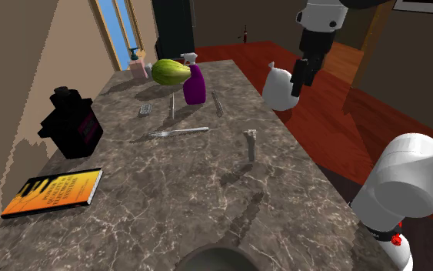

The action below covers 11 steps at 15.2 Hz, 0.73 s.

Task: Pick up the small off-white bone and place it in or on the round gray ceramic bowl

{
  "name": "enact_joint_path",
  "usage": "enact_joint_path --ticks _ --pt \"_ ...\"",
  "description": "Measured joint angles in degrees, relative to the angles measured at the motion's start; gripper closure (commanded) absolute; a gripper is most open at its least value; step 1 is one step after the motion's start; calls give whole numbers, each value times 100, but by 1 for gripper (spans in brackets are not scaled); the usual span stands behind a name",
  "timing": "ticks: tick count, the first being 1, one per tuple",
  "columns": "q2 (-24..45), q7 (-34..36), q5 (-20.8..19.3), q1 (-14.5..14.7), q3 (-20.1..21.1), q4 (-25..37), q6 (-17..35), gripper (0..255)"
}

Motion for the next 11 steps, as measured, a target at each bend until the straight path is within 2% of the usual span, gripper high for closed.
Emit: enact_joint_path --ticks 3,11 --pt "138 153 78 37 137 -28 134 0" --pt "1008 1161 509 260 1029 -149 943 0"
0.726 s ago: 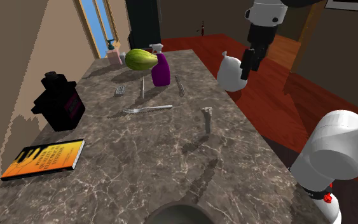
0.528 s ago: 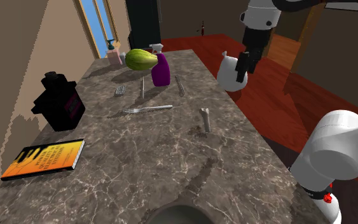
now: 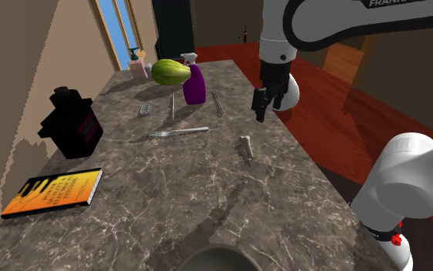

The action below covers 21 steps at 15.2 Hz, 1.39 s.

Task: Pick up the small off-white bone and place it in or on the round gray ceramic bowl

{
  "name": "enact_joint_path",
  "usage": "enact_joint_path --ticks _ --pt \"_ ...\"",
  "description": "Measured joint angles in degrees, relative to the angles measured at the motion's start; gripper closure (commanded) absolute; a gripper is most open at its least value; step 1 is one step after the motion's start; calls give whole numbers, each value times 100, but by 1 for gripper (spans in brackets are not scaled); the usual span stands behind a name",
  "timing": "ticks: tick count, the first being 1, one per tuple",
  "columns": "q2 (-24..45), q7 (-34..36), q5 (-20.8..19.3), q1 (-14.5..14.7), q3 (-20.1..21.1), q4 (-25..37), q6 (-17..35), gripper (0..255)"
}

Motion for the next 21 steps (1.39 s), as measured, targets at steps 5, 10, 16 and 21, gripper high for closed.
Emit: enact_joint_path --ticks 5,10,16,21 --pt "596 471 117 70 401 66 442 0" --pt "687 512 145 84 463 -235 828 0" --pt "716 516 156 90 483 -404 1028 0" --pt "716 516 156 89 483 -406 1030 255"
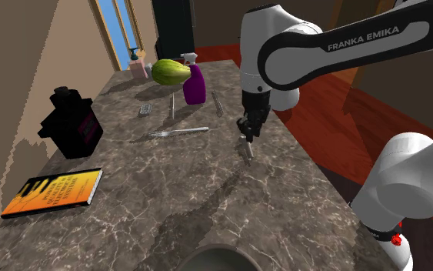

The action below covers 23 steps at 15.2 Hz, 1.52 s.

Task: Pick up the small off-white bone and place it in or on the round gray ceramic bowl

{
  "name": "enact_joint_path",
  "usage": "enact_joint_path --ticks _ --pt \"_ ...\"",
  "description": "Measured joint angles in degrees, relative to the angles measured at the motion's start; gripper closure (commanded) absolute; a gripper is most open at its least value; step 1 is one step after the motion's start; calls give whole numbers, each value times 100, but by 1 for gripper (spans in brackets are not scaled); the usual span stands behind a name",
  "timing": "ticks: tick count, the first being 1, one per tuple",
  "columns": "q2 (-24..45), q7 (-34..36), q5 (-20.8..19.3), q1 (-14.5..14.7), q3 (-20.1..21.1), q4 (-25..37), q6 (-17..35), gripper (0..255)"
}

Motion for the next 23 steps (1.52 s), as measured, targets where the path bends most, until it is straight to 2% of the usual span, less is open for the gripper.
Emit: enact_joint_path --ticks 7,8,11,16,23 --pt "0 0 0 0 0 0 0 255" --pt "0 0 0 0 0 0 0 0" --pt "325 -18 -68 -89 -36 184 5 0" --pt "1553 -53 -330 -380 -168 999 -85 0" --pt "1813 -26 -364 -399 -157 708 396 0"
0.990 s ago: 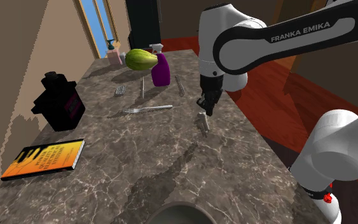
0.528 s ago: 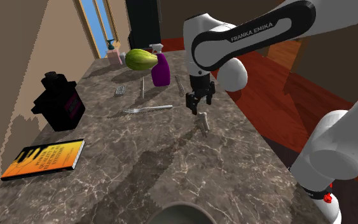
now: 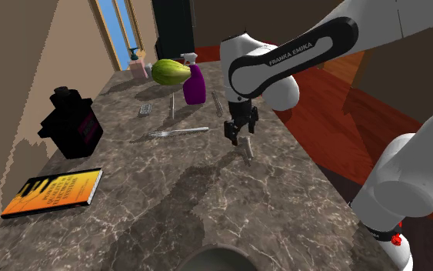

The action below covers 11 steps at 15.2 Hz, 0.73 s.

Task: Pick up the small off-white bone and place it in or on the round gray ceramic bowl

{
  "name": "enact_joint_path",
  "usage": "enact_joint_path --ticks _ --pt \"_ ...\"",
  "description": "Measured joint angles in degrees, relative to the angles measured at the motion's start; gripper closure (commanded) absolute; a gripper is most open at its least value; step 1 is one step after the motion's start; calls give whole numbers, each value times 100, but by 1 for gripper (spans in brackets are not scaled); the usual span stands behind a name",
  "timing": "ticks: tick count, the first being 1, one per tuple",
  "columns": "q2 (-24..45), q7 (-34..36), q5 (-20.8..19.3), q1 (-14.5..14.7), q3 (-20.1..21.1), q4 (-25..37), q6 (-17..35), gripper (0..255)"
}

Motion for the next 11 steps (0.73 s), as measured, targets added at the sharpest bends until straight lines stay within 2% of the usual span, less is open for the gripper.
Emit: enact_joint_path --ticks 7,8,11 --pt "-7 -10 2 -2 -3 -121 116 0" --pt "-7 -10 2 -2 -3 -121 116 255" --pt "-26 -10 16 5 3 -97 119 255"
